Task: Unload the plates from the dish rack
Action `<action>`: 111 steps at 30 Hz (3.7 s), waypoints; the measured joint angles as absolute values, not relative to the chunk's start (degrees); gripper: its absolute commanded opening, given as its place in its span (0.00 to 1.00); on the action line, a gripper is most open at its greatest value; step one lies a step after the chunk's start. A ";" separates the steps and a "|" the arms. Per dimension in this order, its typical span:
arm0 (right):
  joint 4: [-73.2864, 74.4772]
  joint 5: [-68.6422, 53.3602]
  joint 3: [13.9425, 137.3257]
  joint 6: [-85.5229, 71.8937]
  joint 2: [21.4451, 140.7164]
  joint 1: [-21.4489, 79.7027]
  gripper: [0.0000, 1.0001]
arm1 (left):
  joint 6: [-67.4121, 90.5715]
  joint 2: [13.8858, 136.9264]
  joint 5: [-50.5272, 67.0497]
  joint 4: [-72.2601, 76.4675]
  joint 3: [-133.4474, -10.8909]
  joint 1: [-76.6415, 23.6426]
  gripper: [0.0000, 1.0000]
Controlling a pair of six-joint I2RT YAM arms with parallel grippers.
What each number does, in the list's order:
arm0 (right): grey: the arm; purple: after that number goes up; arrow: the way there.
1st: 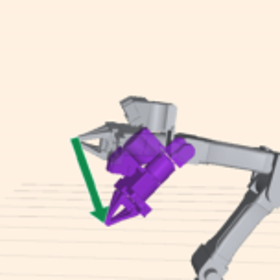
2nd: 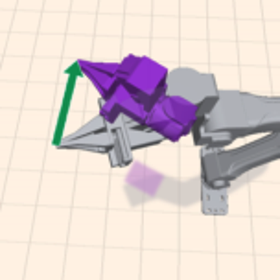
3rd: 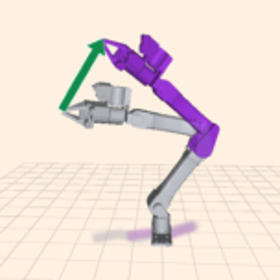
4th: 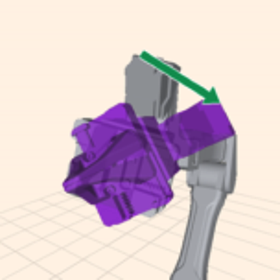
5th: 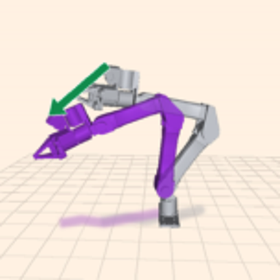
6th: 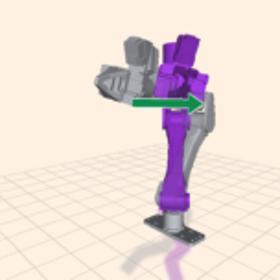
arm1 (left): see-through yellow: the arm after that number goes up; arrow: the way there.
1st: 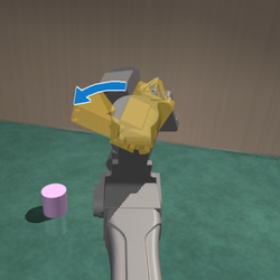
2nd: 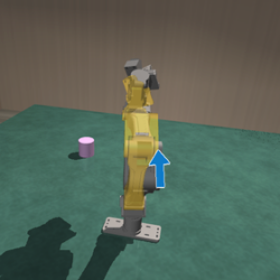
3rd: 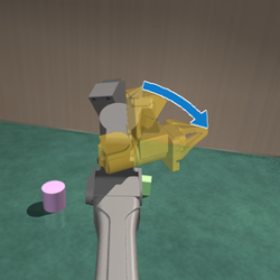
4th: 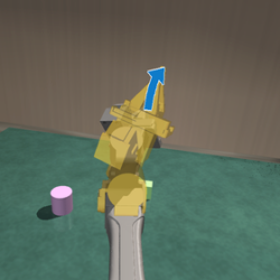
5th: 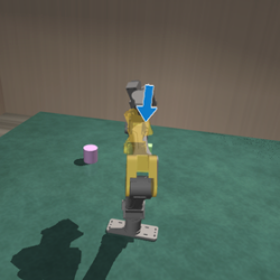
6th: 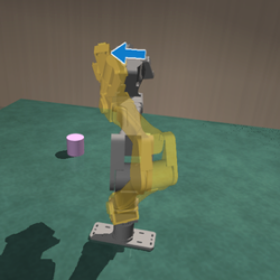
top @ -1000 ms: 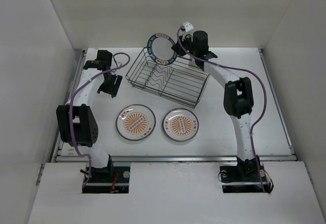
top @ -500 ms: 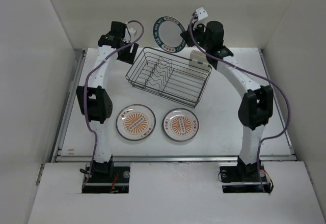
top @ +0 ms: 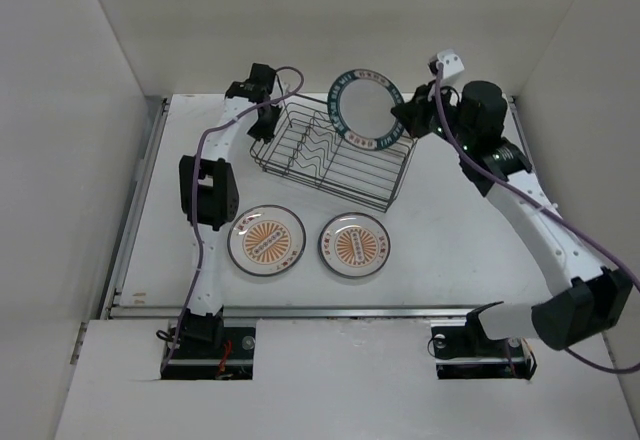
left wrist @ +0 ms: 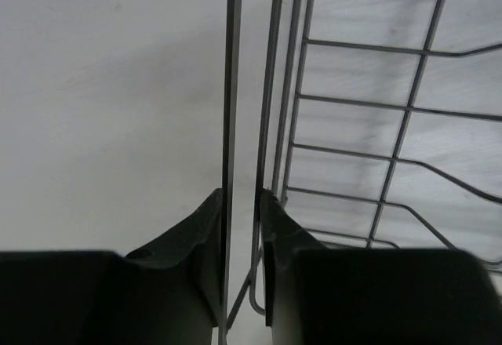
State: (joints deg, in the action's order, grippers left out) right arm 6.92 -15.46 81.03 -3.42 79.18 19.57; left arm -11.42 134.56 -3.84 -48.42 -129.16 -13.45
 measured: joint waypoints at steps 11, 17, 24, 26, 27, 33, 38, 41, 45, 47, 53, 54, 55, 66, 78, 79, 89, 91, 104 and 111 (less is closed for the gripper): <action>18.94 -24.18 61.25 -11.97 63.26 19.57 0.00 | 2.20 134.72 -1.34 -52.60 -130.21 -11.73 0.00; 18.90 -32.12 50.78 -20.38 60.40 19.57 0.00 | 13.52 130.74 1.76 -52.07 -123.66 -9.23 0.00; 18.35 -36.18 43.59 -27.64 61.41 19.57 0.00 | 21.63 125.03 1.67 -50.24 -114.26 -8.80 0.00; 17.50 -36.25 42.26 -29.10 61.41 19.57 0.00 | 23.27 124.07 0.95 -49.28 -112.64 -8.99 0.00; 16.97 -36.27 41.65 -29.98 61.49 19.57 0.00 | 24.10 123.76 0.73 -49.04 -112.07 -9.06 0.00; 8.54 -37.87 35.75 -36.77 65.19 19.57 0.00 | 27.20 123.46 0.51 -48.97 -111.55 -9.37 0.00; 6.50 -36.91 33.47 -39.24 67.59 19.57 0.00 | 27.42 123.46 0.38 -48.95 -111.55 -9.37 0.00; 5.10 -36.23 33.15 -39.48 68.77 19.57 0.00 | 27.35 123.46 0.30 -48.93 -111.55 -9.41 0.15; 4.21 -35.20 33.12 -39.42 72.10 19.57 0.00 | 27.94 123.46 0.12 -48.95 -111.55 -9.43 0.23; 3.95 -34.76 32.93 -39.40 73.47 19.57 0.01 | 28.82 123.46 0.01 -48.97 -111.55 -9.43 0.24; 3.22 -33.41 32.82 -39.18 75.16 19.57 0.34 | 30.11 123.48 -0.56 -48.99 -111.46 -9.26 0.36; 2.98 -33.32 32.82 -39.24 75.37 19.57 0.38 | 30.22 123.48 -0.54 -48.99 -111.46 -9.23 0.37; 2.85 -33.15 32.82 -39.00 75.64 19.57 0.43 | 30.35 123.48 -0.64 -48.99 -111.46 -9.23 0.37; 11.77 -29.26 37.67 -33.15 79.33 19.92 0.64 | 30.98 123.48 -0.80 -49.08 -111.33 -9.26 0.37; 21.10 -22.22 44.91 -30.33 82.65 25.17 0.72 | 32.45 123.46 1.67 -49.47 -108.47 -10.31 0.37; 22.52 -20.53 45.80 -30.22 82.83 25.96 0.74 | 32.42 123.46 1.61 -49.47 -108.47 -10.37 0.37; 34.76 -5.78 50.26 -32.71 80.58 27.44 0.86 | 30.72 122.87 0.80 -49.98 -108.68 -10.52 0.37; 37.28 -4.29 50.87 -32.82 80.40 27.51 0.88 | 29.78 122.45 0.67 -50.11 -108.79 -10.66 0.37; 45.47 7.49 58.28 -34.04 68.93 29.30 0.98 | 20.86 114.08 -10.07 -51.03 -110.45 -12.93 0.47; 48.34 22.87 63.75 -35.83 50.06 29.30 1.00 | 17.08 96.57 -20.05 -50.78 -110.41 -7.86 0.57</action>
